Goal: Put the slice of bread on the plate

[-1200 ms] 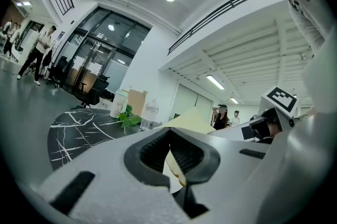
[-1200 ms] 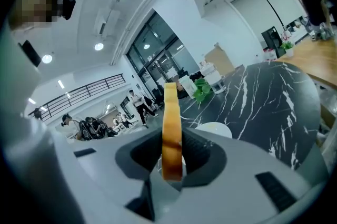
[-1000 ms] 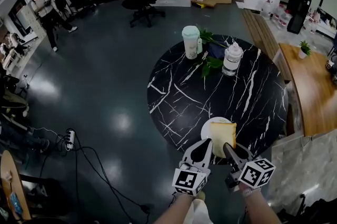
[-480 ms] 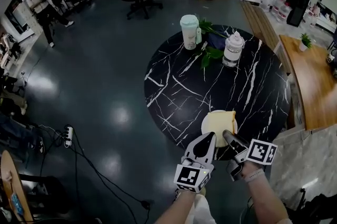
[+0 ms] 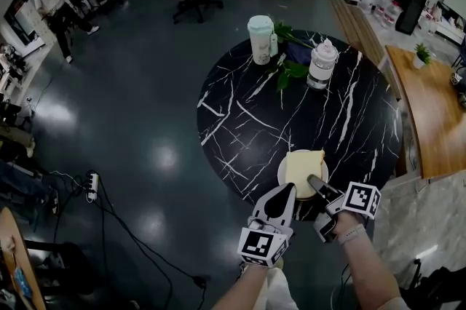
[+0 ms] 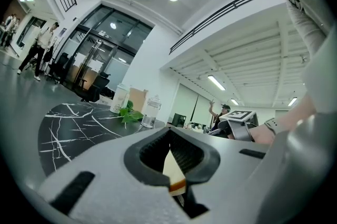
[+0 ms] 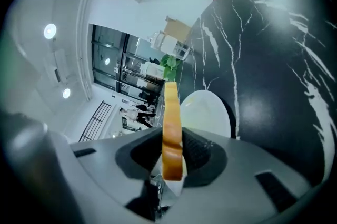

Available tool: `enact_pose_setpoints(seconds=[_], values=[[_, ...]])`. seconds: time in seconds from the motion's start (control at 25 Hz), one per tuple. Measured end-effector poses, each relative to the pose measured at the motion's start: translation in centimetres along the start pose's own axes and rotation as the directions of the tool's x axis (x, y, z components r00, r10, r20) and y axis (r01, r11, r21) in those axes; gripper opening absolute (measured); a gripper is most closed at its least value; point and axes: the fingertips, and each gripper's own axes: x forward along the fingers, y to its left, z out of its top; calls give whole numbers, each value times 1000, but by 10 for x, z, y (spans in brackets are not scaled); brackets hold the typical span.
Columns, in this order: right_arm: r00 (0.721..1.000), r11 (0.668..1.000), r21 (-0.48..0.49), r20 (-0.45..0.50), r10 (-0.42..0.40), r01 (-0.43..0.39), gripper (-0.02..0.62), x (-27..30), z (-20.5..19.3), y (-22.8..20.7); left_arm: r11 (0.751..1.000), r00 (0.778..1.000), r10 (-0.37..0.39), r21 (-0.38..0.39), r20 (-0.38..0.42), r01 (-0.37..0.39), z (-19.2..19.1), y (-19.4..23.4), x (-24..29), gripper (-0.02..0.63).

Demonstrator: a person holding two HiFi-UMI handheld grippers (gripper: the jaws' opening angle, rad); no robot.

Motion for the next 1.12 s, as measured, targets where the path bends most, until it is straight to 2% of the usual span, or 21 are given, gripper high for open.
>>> enact_pose_setpoints(seconds=[0.12, 0.48, 0.68, 0.96, 1.12], values=[[1000, 1000, 2, -1, 10, -10, 92, 3, 1, 0, 1000, 1000, 3, -3, 1, -3, 0, 2, 1, 7], [999, 996, 84, -5, -40, 41, 94, 0, 1, -6, 1000, 1000, -7, -7, 10, 7, 5, 0, 3, 6], [1000, 995, 91, -3, -30, 31, 97, 0, 3, -3, 1000, 1000, -10, -10, 15, 11, 7, 1, 3, 6], [1000, 996, 90, -15, -16, 18, 215, 1, 4, 3, 1000, 1000, -18, -18, 18, 18, 8, -1, 2, 7], [1000, 997, 82, 5, 5, -5, 252, 0, 9, 10, 999, 999, -22, -23, 23, 22, 12, -2, 2, 7]])
